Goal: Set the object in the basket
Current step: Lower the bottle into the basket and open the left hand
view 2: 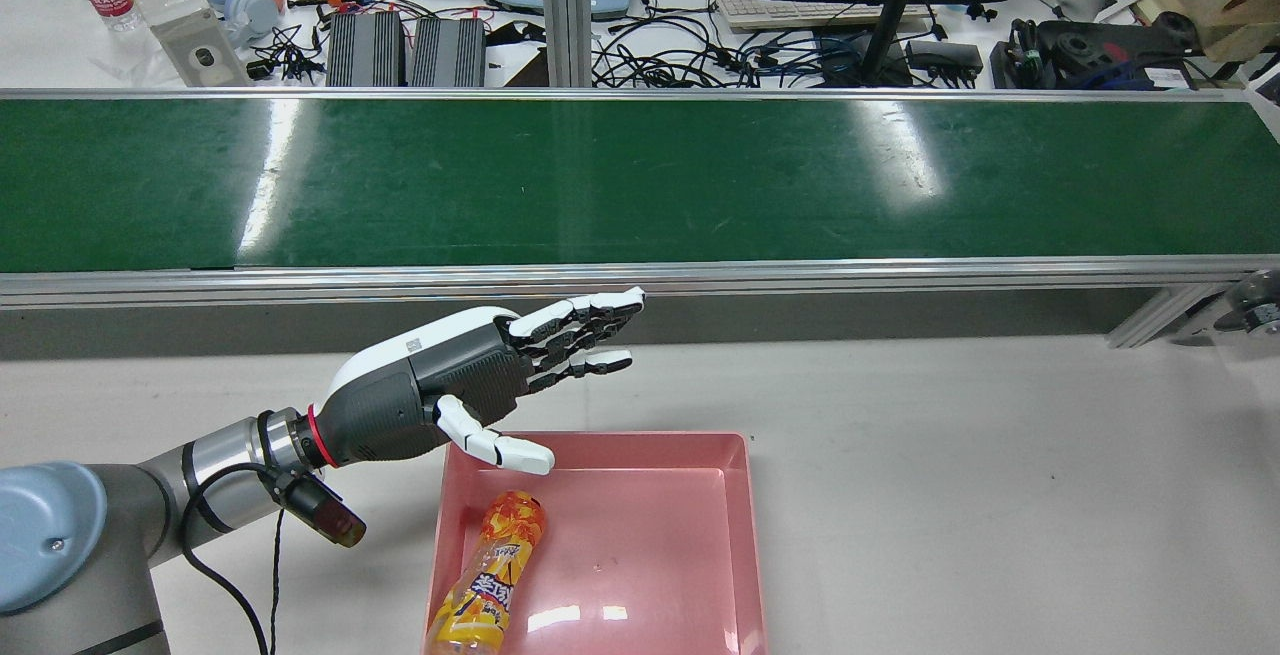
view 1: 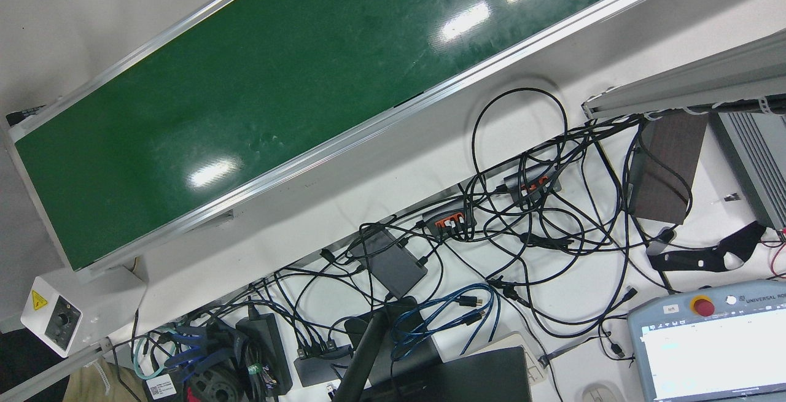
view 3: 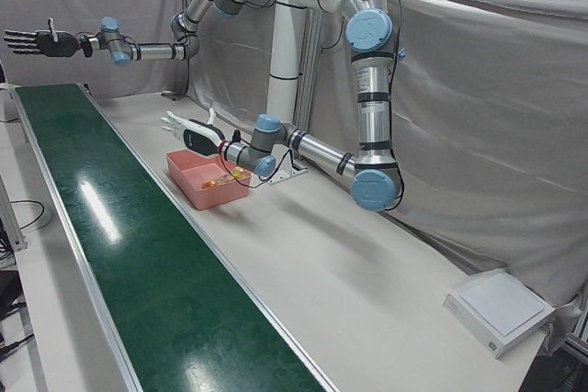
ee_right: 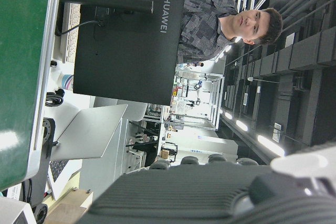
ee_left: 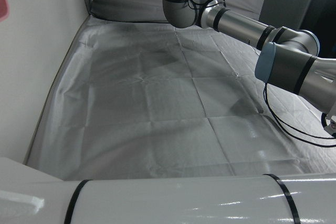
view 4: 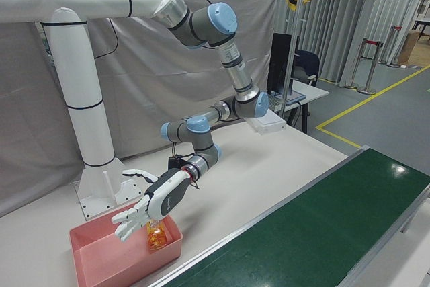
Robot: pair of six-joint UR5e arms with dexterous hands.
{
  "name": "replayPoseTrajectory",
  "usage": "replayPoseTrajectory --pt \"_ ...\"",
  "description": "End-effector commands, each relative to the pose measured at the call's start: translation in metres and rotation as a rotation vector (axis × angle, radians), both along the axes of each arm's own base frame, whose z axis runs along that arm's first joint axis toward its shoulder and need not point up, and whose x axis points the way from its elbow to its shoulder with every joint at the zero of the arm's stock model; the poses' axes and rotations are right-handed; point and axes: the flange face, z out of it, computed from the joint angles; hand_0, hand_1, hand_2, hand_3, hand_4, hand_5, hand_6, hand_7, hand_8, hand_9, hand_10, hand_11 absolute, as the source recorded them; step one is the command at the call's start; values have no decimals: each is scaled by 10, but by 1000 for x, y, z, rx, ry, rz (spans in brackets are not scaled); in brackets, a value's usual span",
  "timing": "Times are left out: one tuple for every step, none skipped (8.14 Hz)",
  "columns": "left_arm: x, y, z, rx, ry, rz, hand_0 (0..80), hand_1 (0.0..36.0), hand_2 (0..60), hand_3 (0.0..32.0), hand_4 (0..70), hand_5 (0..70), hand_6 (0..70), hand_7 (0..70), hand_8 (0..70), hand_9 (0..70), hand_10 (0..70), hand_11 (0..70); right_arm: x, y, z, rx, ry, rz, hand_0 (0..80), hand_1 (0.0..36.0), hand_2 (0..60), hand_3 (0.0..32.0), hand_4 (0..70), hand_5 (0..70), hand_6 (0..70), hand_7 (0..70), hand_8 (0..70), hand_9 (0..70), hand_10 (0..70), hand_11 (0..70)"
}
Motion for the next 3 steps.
replayPoseTrajectory --pt "-57 -40 -3 -16 -42 -121 507 202 191 0 20 167 36 18 0 16 64 116 0 0 0 -1 0 0 0 0 0 0 0 0 0 0 0 0 0 0" --pt "-75 -52 -3 -26 -49 -154 504 202 194 0 19 170 35 19 0 15 57 105 0 0 0 1 0 0 0 0 0 0 0 0 0 0 0 0 0 0" --pt "-101 -59 -12 -37 -46 -188 499 202 211 0 18 172 34 18 0 18 54 101 0 0 0 -1 0 0 0 0 0 0 0 0 0 0 0 0 0 0"
